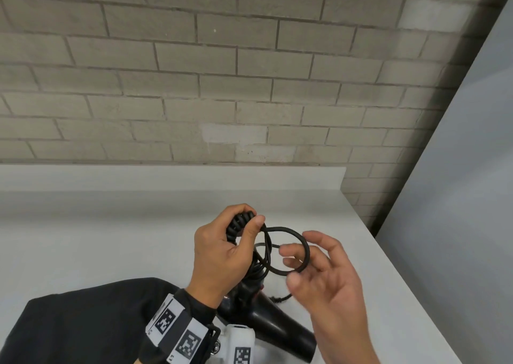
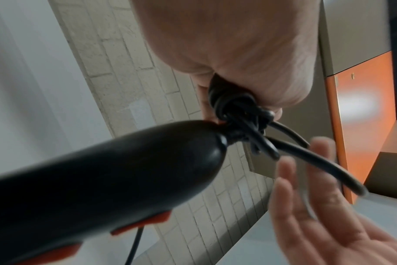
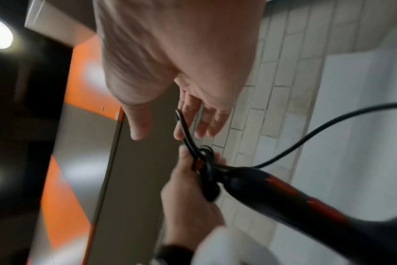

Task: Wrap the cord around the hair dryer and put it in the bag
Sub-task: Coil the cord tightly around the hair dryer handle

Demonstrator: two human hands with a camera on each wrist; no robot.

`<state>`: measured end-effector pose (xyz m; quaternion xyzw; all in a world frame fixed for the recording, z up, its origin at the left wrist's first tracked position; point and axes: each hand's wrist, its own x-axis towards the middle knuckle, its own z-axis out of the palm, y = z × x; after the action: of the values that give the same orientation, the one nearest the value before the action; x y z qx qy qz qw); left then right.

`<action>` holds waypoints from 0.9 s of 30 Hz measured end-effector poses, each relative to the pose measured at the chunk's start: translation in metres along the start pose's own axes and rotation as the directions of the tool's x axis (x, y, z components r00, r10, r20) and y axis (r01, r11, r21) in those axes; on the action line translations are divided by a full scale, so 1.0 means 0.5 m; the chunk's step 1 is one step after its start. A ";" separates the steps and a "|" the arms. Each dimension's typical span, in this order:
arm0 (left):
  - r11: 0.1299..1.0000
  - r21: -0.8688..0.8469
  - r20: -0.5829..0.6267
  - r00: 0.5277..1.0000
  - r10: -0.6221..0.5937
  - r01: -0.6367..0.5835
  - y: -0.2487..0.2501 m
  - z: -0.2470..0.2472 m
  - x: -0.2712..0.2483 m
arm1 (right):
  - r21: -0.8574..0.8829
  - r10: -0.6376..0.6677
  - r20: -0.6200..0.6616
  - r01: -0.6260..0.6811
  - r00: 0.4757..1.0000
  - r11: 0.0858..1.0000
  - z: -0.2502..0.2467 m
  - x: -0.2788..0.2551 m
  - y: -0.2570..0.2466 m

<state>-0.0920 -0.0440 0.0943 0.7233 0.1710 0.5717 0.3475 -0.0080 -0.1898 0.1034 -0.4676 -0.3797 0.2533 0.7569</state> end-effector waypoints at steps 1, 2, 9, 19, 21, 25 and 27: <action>1.000 0.005 0.002 1.000 0.001 -0.001 0.001 0.000 0.000 | -0.100 -0.039 -0.003 0.038 0.999 0.994 0.002 -0.005 0.012; 1.000 0.007 0.005 1.000 -0.001 0.001 0.003 0.001 -0.001 | -0.192 -0.058 -0.009 0.056 0.998 0.980 0.005 -0.011 0.025; 1.000 -0.032 0.029 1.000 0.003 -0.003 0.008 0.008 -0.013 | -0.515 -0.284 0.005 0.246 0.959 0.821 0.008 -0.023 0.078; 1.000 -0.005 -0.037 0.999 -0.004 0.004 -0.012 -0.027 0.009 | 0.360 0.441 -0.087 -0.384 0.893 0.850 -0.062 -0.019 -0.082; 1.000 -0.007 -0.067 0.998 -0.019 0.019 -0.015 -0.031 0.014 | 0.207 0.533 0.012 -0.523 0.846 0.827 -0.092 -0.022 -0.099; 0.998 -0.023 -0.085 0.995 -0.056 0.054 -0.014 -0.025 0.009 | -0.255 0.283 -0.201 -0.329 0.938 0.909 -0.115 -0.013 -0.068; 0.998 -0.032 -0.078 0.995 -0.057 0.055 -0.007 -0.019 0.007 | -0.446 0.025 -0.335 -0.182 0.942 0.876 -0.109 -0.014 -0.036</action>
<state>-0.0996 -0.0366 0.0954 0.6897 0.1962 0.5925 0.3671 0.0329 -0.2309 0.1025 -0.6919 -0.2762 0.1152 0.6570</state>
